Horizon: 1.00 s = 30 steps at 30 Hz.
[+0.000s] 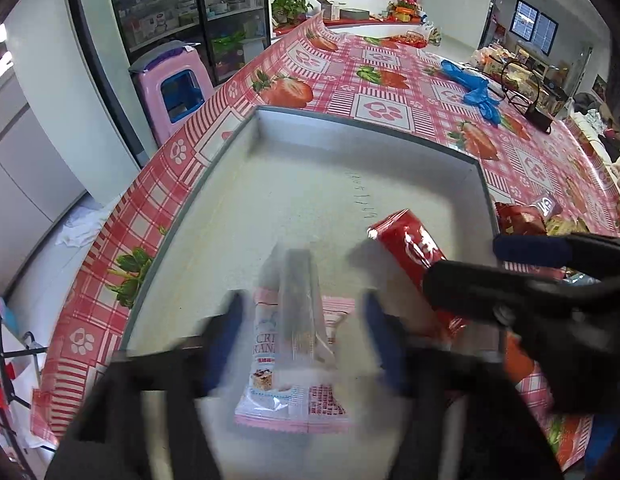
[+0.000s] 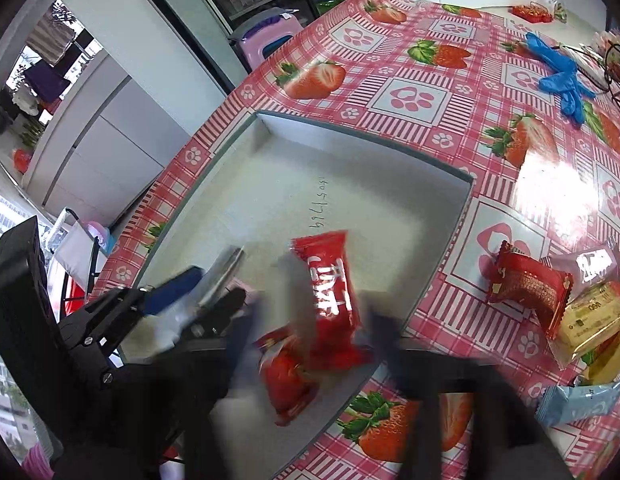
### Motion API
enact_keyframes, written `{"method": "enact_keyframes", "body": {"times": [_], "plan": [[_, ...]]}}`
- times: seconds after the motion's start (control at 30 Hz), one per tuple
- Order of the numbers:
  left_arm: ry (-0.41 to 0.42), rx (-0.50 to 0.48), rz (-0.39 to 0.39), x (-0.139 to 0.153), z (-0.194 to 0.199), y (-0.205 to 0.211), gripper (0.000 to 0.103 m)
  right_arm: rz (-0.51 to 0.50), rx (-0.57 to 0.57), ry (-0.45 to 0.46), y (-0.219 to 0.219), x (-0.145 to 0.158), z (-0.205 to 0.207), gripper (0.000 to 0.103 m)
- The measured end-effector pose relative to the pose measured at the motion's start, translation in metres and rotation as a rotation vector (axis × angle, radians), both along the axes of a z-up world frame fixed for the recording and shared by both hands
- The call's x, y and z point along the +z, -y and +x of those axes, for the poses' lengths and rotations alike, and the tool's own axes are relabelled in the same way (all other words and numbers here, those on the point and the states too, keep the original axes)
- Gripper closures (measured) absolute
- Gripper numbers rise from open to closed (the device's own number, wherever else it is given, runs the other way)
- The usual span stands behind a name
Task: Organize snacks
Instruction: 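Move both grippers back toward the remaining snack pile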
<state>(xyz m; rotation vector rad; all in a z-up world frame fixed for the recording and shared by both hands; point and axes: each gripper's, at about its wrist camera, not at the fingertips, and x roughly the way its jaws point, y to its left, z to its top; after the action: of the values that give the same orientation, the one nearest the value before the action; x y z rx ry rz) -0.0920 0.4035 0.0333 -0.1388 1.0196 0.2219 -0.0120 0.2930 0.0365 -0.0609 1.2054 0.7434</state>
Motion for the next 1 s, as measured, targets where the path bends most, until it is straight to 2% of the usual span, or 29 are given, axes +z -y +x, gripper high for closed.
{"method": "enact_keyframes", "body": {"times": [0.07,0.17,0.27,0.5,0.6,0.7,0.83,0.9,1.0], "plan": [[0.014,-0.004,0.004,0.003,-0.003,0.001,0.024,0.018,-0.007,0.016,0.003,0.005,-0.002,0.015],[0.011,-0.009,0.003,0.008,-0.004,0.003,0.024,-0.043,-0.034,0.065,0.010,0.009,-0.003,0.015],[0.023,-0.020,0.002,0.015,-0.006,0.008,0.024,-0.077,-0.102,0.083,0.036,0.008,0.000,0.015],[0.056,-0.130,-0.003,0.040,-0.005,0.043,0.024,-0.184,-0.450,0.140,0.147,0.001,0.008,0.015],[0.065,-0.198,-0.044,0.056,-0.004,0.064,0.024,-0.200,-0.601,0.122,0.187,-0.005,0.010,0.015],[0.074,-0.257,-0.106,0.077,-0.003,0.085,0.024,-0.197,-0.681,0.105,0.206,-0.009,0.013,0.015],[0.120,-0.329,-0.159,0.115,0.002,0.114,0.023,-0.194,-0.696,0.072,0.202,-0.019,0.022,0.015],[0.151,-0.361,-0.115,0.126,0.009,0.134,0.019,-0.217,-0.686,0.076,0.197,-0.028,0.027,0.015],[0.125,-0.400,-0.031,0.114,0.028,0.160,0.018,-0.315,-0.618,0.147,0.193,-0.041,0.023,0.009]]}}
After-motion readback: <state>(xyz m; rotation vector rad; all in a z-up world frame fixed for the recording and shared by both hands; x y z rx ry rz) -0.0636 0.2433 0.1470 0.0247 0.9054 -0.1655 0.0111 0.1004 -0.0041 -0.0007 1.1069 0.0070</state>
